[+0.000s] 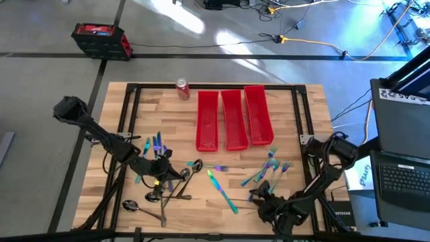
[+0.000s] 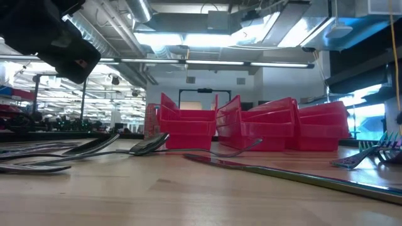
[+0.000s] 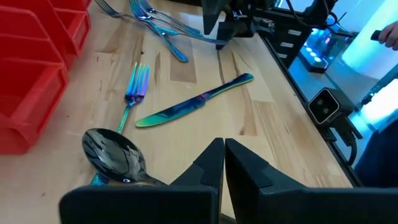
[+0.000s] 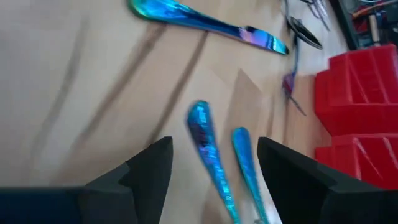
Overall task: Sort silverware
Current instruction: Put the purple fork into the left red bin
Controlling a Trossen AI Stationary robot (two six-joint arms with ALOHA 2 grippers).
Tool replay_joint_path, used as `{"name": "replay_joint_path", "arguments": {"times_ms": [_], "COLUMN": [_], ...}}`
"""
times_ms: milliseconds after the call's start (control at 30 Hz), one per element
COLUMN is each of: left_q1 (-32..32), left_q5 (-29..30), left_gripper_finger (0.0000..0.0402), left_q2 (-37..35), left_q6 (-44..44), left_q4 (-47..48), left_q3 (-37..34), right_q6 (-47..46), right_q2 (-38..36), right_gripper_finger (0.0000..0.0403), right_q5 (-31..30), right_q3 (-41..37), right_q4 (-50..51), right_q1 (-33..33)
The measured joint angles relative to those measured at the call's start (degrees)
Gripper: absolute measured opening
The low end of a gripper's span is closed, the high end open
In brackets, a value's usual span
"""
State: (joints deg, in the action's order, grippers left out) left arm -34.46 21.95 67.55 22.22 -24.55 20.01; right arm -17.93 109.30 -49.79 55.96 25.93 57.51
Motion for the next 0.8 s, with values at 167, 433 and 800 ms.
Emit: {"name": "replay_joint_path", "arguments": {"times_ms": [167, 433, 800], "left_q1": [0.0, 0.0, 0.0], "left_q5": [1.8, 2.1, 3.3], "left_gripper_finger": [0.0, 0.0, 0.0], "left_q2": [0.0, 0.0, 0.0], "left_q6": [-0.1, -0.6, -0.5], "left_q4": [0.1, 0.5, 0.5], "left_q3": [0.0, 0.0, 0.0], "right_q6": [-1.9, -1.8, -5.4], "right_q2": [0.0, 0.1, 0.1], "right_gripper_finger": [0.022, 0.0205, 0.0097], "right_q5": [-1.3, -0.4, 1.8], "right_q3": [-0.1, -0.2, -0.3], "right_q4": [2.9, 2.8, 3.3], "right_q1": [-1.8, -2.0, -3.1]}}
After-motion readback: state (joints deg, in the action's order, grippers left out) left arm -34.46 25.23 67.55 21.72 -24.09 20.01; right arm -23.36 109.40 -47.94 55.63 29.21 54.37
